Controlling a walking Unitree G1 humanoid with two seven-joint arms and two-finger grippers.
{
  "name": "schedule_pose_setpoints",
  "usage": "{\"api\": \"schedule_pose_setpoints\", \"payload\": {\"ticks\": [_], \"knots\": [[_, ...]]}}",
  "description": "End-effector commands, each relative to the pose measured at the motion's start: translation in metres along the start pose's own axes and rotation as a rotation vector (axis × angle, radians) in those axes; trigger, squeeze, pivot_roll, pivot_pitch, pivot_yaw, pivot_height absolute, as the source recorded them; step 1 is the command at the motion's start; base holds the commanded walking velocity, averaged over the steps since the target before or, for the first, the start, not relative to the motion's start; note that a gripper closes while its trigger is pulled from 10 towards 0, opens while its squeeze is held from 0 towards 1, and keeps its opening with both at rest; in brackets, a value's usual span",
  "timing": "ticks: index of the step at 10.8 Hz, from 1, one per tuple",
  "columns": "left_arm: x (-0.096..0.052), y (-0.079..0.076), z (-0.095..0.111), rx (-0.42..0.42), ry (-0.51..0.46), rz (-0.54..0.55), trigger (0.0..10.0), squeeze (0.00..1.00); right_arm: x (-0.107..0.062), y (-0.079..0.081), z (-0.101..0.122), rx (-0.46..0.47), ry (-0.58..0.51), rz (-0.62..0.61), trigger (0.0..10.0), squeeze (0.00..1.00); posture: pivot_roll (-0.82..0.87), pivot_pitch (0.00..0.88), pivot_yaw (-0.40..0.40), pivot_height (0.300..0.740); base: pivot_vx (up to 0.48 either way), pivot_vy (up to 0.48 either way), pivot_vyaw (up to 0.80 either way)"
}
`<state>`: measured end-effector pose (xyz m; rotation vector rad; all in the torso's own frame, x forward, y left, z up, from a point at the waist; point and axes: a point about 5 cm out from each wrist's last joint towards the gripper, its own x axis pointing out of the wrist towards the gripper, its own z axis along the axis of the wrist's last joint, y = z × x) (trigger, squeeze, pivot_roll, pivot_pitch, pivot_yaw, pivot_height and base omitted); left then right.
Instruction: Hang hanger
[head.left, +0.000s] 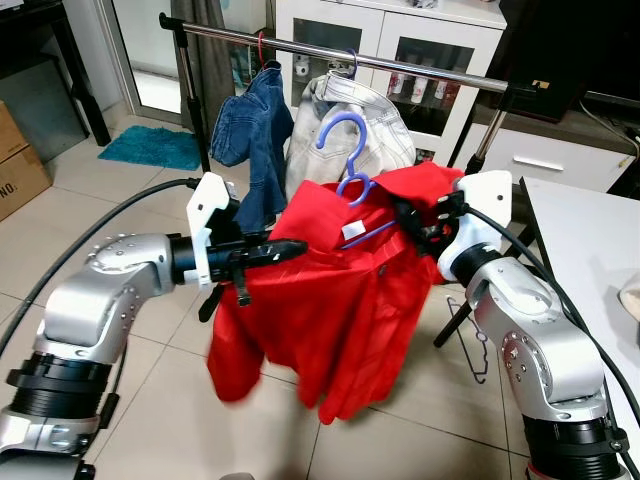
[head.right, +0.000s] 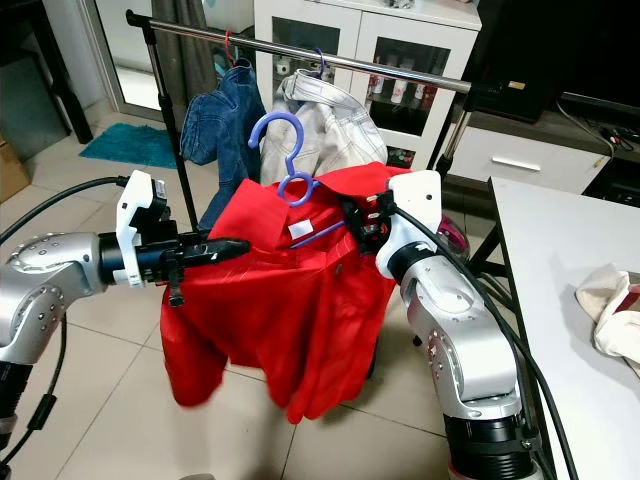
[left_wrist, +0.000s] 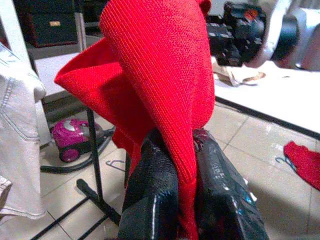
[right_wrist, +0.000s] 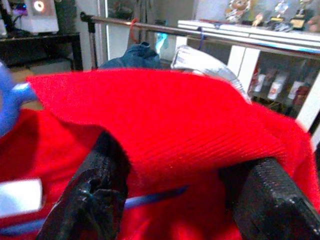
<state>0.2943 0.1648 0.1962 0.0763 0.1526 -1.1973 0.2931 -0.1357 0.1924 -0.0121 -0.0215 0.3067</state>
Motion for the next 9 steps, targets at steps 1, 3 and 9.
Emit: {"api": "schedule_pose_setpoints", "payload": {"ticks": [1, 3, 9], "knots": [[0.0, -0.006, 0.006, 0.029, 0.001, -0.049, 0.0, 0.0, 0.001, -0.009, 0.006, 0.002, -0.036, -0.056, 10.0, 0.0, 0.07, 0.0, -0.044, 0.74, 0.0, 0.0, 0.0], [-0.004, -0.008, 0.003, 0.041, 0.047, -0.077, 0.0, 0.0, 0.004, -0.013, 0.014, 0.073, -0.084, -0.069, 10.0, 0.0, 0.07, 0.0, -0.045, 0.74, 0.0, 0.0, 0.0], [-0.03, 0.0, 0.004, 0.128, 0.195, -0.124, 0.0, 0.0, 0.003, -0.032, 0.042, 0.169, -0.149, 0.155, 10.0, 0.0, 0.08, 0.0, -0.045, 0.74, 0.0, 0.0, 0.0]]}}
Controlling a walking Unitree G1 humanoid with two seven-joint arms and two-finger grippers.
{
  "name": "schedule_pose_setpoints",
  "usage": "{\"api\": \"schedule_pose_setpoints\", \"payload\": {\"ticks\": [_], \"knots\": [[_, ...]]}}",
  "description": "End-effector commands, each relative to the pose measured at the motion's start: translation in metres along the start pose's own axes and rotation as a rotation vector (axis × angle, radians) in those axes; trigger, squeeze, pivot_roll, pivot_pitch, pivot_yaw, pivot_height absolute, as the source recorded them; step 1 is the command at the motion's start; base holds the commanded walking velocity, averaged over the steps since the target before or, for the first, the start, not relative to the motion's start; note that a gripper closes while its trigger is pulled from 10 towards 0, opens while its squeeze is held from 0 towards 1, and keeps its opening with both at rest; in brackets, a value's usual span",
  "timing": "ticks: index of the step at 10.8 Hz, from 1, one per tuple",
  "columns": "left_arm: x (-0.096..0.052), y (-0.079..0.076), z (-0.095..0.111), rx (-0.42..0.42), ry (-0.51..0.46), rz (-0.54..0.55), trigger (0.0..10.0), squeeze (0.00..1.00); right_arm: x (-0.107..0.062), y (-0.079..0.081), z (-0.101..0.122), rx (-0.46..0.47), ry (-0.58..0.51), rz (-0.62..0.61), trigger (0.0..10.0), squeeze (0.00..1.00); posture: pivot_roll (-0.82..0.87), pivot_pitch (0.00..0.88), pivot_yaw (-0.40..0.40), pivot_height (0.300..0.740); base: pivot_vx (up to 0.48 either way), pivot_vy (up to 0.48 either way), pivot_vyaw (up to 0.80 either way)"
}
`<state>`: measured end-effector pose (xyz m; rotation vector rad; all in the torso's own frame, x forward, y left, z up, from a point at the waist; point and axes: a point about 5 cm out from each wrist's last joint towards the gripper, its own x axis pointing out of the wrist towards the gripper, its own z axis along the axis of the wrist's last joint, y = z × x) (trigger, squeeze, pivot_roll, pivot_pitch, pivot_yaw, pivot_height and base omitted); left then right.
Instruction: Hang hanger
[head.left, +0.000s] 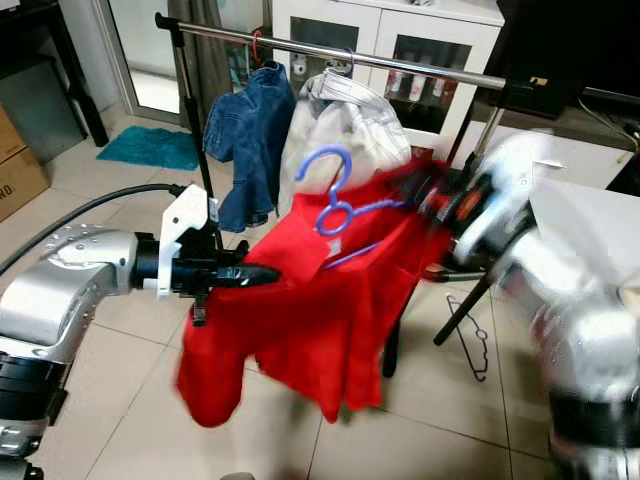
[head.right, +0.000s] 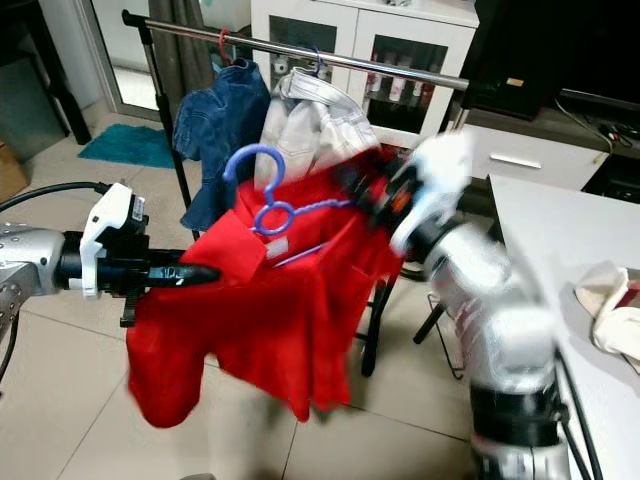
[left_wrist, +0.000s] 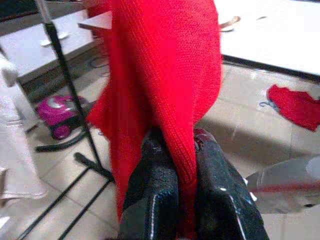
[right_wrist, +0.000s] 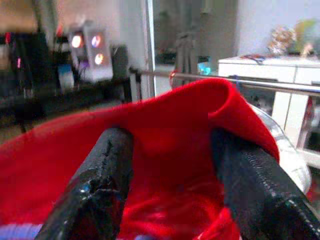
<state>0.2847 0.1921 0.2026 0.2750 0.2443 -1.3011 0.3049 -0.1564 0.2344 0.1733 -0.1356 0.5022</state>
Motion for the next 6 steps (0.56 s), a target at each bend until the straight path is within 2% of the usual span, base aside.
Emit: {"api": "schedule_pose_setpoints", "payload": {"ticks": [1, 2, 3, 4, 6], "knots": [[-0.002, 0.006, 0.0, 0.03, 0.04, 0.043, 0.0, 0.0, -0.005, -0.014, -0.002, 0.077, 0.026, -0.073, 10.0, 0.0, 0.07, 0.0, -0.046, 0.74, 0.0, 0.0, 0.0], [-0.003, 0.009, -0.001, 0.044, 0.04, 0.078, 0.0, 0.0, -0.007, -0.013, -0.008, 0.064, 0.07, -0.048, 10.0, 0.0, 0.07, 0.0, -0.049, 0.74, 0.0, 0.0, 0.0], [-0.005, 0.007, 0.003, 0.073, 0.007, 0.057, 0.0, 0.0, -0.015, 0.005, -0.022, -0.084, 0.162, 0.139, 10.0, 0.0, 0.07, 0.0, -0.05, 0.74, 0.0, 0.0, 0.0], [-0.005, 0.006, 0.004, 0.081, 0.0, 0.049, 0.0, 0.0, -0.017, 0.01, -0.022, -0.101, 0.172, 0.201, 10.0, 0.0, 0.07, 0.0, -0.049, 0.74, 0.0, 0.0, 0.0], [-0.011, 0.001, 0.008, 0.103, -0.017, -0.034, 0.0, 0.0, -0.023, 0.02, -0.011, -0.231, 0.172, 0.422, 10.0, 0.0, 0.07, 0.0, -0.053, 0.74, 0.0, 0.0, 0.0]]}}
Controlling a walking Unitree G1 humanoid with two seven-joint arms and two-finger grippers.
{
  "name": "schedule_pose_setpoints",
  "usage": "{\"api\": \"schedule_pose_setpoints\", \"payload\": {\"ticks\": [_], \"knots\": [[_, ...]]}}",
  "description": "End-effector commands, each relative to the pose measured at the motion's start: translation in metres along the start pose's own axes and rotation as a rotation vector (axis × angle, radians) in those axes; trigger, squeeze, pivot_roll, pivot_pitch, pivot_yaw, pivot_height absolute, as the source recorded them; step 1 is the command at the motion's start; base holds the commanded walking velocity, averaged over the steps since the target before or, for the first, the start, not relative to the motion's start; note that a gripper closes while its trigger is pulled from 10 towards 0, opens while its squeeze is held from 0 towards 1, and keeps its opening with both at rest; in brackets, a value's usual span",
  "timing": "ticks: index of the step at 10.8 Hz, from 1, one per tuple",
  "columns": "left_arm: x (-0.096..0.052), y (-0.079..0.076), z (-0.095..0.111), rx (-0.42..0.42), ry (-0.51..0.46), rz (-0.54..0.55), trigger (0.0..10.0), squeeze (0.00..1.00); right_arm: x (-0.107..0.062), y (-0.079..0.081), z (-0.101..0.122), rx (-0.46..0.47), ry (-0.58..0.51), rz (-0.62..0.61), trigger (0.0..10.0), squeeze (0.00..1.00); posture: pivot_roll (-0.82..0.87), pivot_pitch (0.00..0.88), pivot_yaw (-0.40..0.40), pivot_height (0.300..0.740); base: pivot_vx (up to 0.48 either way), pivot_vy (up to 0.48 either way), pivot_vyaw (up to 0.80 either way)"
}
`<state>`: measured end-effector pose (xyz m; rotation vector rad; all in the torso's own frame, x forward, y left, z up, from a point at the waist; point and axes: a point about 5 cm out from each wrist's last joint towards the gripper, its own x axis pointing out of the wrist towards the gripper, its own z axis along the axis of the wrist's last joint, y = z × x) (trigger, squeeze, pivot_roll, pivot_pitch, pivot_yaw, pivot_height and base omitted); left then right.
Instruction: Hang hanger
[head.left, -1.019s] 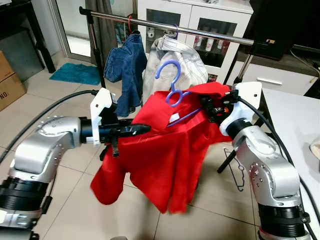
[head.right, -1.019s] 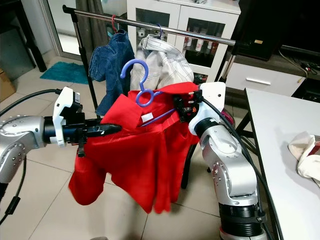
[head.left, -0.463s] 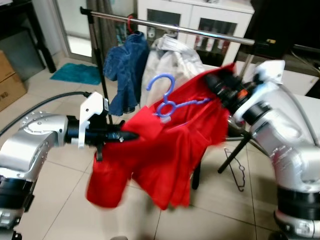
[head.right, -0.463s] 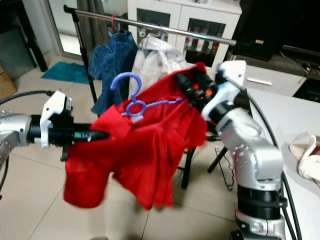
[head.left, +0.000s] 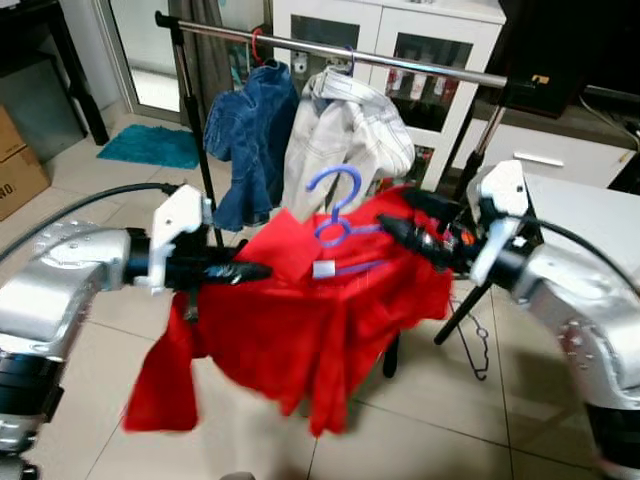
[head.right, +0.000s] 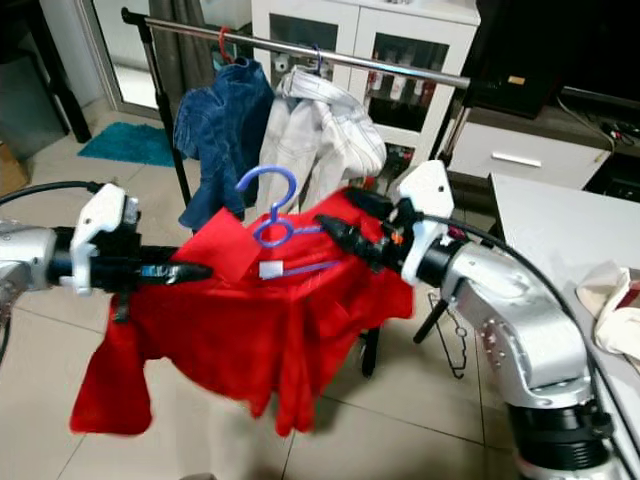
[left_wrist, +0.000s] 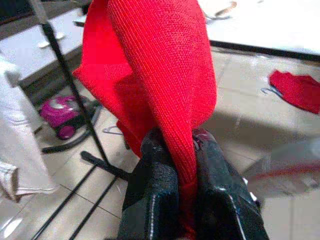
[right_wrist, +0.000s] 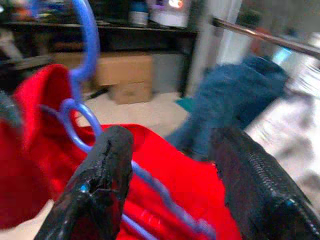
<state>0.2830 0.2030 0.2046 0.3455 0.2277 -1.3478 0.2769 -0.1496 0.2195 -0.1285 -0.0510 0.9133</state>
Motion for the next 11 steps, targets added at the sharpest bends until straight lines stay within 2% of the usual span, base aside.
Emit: {"api": "schedule_pose_setpoints", "payload": {"ticks": [1, 2, 3, 4, 5, 6, 9, 10, 11], "knots": [[-0.001, -0.003, 0.007, 0.048, -0.014, -0.035, 0.0, 0.0, 0.0, 0.0, 0.011, -0.052, -0.034, 0.038, 10.0, 0.0, 0.07, 0.0, -0.055, 0.74, 0.0, 0.0, 0.0], [0.0, -0.005, 0.006, 0.059, -0.003, -0.055, 0.0, 0.0, 0.0, 0.003, 0.019, -0.1, -0.036, 0.148, 10.0, 0.0, 0.08, 0.0, -0.057, 0.74, 0.0, 0.0, 0.0], [0.001, -0.005, 0.006, 0.08, 0.0, -0.057, 0.0, 0.0, -0.004, 0.007, 0.021, -0.157, 0.009, 0.269, 10.0, 0.0, 0.08, 0.0, -0.058, 0.74, 0.0, 0.0, 0.0], [0.001, -0.004, 0.007, 0.098, 0.0, -0.059, 0.0, 0.0, -0.009, 0.008, 0.02, -0.174, 0.066, 0.359, 10.0, 0.0, 0.08, 0.0, -0.059, 0.74, 0.0, 0.0, 0.0], [0.001, -0.003, 0.007, 0.103, 0.001, -0.06, 0.0, 0.0, -0.012, 0.009, 0.019, -0.171, 0.083, 0.392, 10.0, 0.0, 0.08, 0.0, -0.059, 0.74, 0.0, 0.0, 0.0], [0.0, -0.004, 0.009, 0.123, -0.004, -0.066, 0.0, 0.0, -0.017, 0.006, 0.014, -0.15, 0.176, 0.44, 10.0, 0.0, 0.08, 0.0, -0.06, 0.74, 0.0, 0.0, 0.0], [0.011, -0.01, 0.01, 0.15, -0.021, -0.112, 0.0, 0.0, -0.005, 0.009, 0.01, -0.105, 0.221, 0.455, 10.0, 0.0, 0.07, 0.0, -0.065, 0.74, 0.0, 0.0, 0.0], [0.015, -0.01, 0.012, 0.163, -0.027, -0.127, 0.0, 0.0, -0.003, 0.011, 0.004, -0.093, 0.26, 0.475, 0.0, 0.0, 0.08, 0.0, -0.069, 0.74, 0.0, 0.0, 0.0], [0.019, -0.011, 0.013, 0.174, -0.03, -0.135, 0.0, 0.0, -0.003, 0.013, 0.001, -0.091, 0.291, 0.482, 0.0, 0.0, 0.08, 0.0, -0.073, 0.74, 0.0, 0.0, 0.0]]}}
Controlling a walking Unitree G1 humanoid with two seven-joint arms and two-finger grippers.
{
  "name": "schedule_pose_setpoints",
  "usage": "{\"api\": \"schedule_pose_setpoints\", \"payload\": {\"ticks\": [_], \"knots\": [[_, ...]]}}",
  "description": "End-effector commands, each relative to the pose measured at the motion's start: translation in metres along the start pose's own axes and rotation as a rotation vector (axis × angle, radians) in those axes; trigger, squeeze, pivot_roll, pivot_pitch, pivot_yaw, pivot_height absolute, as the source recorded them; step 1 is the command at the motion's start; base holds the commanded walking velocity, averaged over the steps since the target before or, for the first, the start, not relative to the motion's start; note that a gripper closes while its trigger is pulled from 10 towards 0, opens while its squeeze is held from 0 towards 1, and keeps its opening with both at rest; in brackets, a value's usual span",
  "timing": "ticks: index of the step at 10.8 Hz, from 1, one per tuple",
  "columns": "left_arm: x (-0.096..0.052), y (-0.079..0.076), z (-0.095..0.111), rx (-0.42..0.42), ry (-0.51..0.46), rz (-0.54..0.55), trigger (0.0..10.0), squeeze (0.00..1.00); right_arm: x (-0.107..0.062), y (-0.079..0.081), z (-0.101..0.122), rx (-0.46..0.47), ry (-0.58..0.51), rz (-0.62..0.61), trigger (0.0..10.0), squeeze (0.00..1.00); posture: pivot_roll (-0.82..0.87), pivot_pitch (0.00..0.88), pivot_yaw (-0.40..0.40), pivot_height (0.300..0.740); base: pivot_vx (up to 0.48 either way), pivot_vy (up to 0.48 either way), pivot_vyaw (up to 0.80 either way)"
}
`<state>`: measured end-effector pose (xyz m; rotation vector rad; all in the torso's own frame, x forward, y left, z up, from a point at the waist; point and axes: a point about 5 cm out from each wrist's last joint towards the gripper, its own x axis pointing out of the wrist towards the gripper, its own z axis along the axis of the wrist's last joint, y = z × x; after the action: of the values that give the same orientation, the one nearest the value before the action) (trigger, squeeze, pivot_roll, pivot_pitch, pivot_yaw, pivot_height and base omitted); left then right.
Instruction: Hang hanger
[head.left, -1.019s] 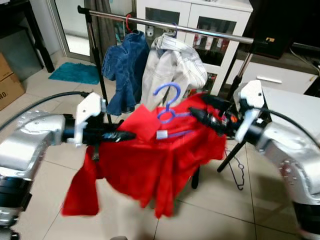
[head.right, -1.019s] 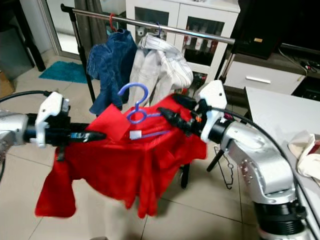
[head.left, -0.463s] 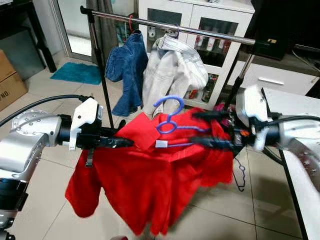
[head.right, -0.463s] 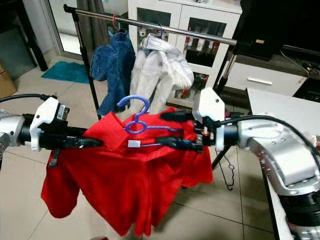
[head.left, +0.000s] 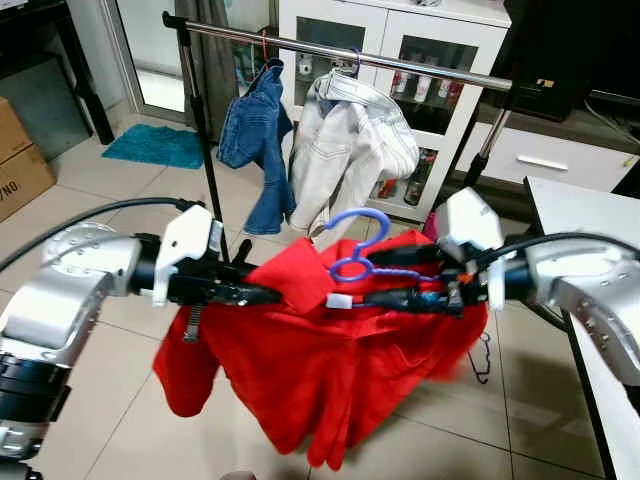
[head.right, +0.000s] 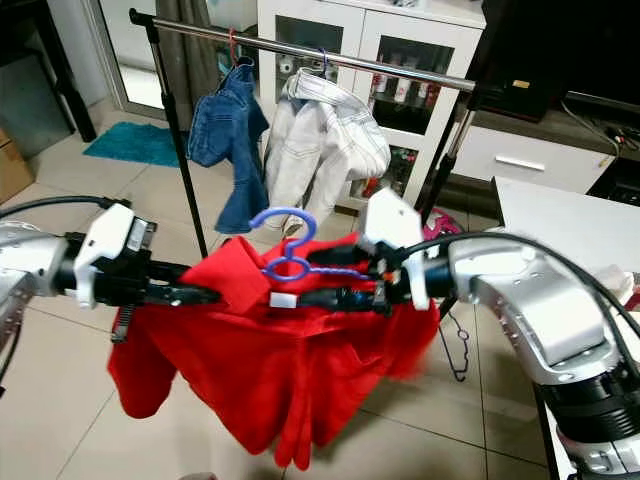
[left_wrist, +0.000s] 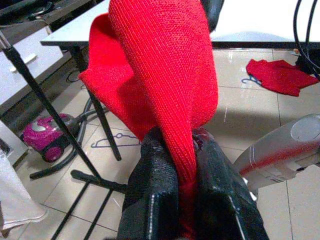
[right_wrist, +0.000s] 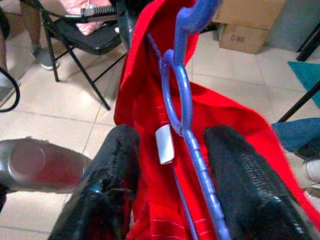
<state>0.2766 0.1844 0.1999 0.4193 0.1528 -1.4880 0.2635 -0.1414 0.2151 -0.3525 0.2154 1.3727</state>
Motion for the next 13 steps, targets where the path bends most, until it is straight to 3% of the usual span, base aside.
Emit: {"api": "schedule_pose_setpoints", "payload": {"ticks": [1, 13], "knots": [[0.0047, 0.0013, 0.0109, 0.062, -0.006, -0.02, 0.0, 0.0, -0.0013, -0.0017, 0.0006, -0.007, 0.027, -0.004, 0.0, 0.0, 0.08, 0.0, -0.074, 0.74, 0.0, 0.0, 0.0], [0.0094, 0.0066, 0.0144, 0.08, -0.016, -0.035, 0.0, 0.0, 0.004, 0.0006, 0.0031, -0.054, 0.024, 0.036, 0.0, 0.0, 0.07, 0.0, -0.064, 0.74, 0.0, 0.0, 0.0]]}}
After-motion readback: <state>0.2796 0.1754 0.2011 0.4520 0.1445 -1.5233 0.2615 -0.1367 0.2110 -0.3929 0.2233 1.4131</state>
